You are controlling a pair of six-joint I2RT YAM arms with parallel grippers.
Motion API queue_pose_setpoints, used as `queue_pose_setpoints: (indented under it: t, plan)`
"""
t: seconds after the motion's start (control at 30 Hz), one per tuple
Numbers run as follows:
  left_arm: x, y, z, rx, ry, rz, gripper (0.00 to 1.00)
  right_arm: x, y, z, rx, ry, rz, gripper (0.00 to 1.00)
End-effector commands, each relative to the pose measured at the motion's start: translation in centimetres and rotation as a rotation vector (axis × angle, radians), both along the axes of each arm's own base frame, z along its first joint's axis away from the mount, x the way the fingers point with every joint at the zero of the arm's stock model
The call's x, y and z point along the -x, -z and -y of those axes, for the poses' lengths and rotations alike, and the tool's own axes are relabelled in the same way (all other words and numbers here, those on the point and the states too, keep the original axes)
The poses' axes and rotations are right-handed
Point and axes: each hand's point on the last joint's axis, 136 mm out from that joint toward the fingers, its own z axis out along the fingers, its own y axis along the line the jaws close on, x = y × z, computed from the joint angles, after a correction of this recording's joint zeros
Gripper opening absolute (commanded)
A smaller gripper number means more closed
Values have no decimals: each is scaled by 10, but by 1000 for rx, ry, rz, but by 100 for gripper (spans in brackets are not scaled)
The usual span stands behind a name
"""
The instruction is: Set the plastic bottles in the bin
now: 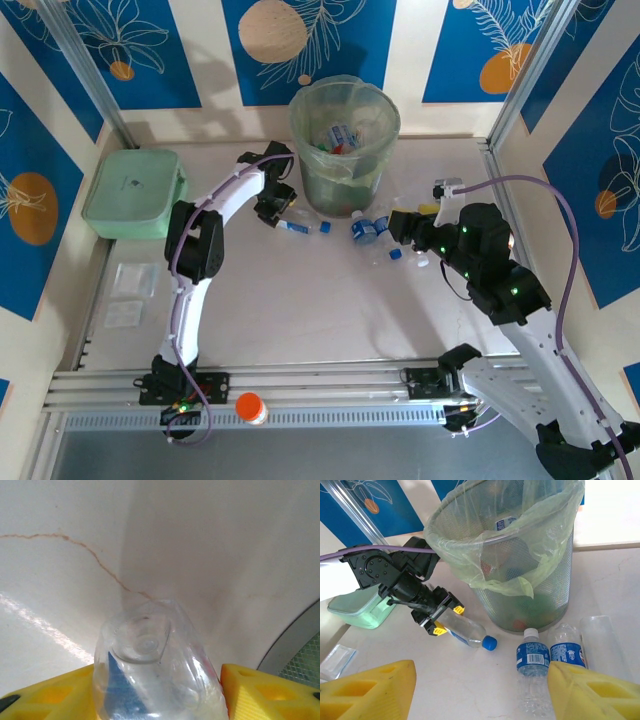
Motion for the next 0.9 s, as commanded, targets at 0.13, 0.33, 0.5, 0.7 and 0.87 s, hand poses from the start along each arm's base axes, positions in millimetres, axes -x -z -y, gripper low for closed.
queue_pose_setpoints:
  t: [0.13,0.33,0.5,0.7,0.87]
  plan:
    - [25,-18,-11,-27,17,-71,58,3,-8,-6,-25,-36,9,70]
    - [35,-31,-10,-1,102,-35,57,8,1,-35,-32,-196,-58,71]
    - [57,-36,-12,29,189,-7,57,14,17,-64,-19,-338,-130,72]
    - [78,-47,-14,58,281,56,57,10,58,-101,-9,-457,-312,77]
    - [97,-40,-21,4,350,43,58,4,91,-121,15,-459,-387,78]
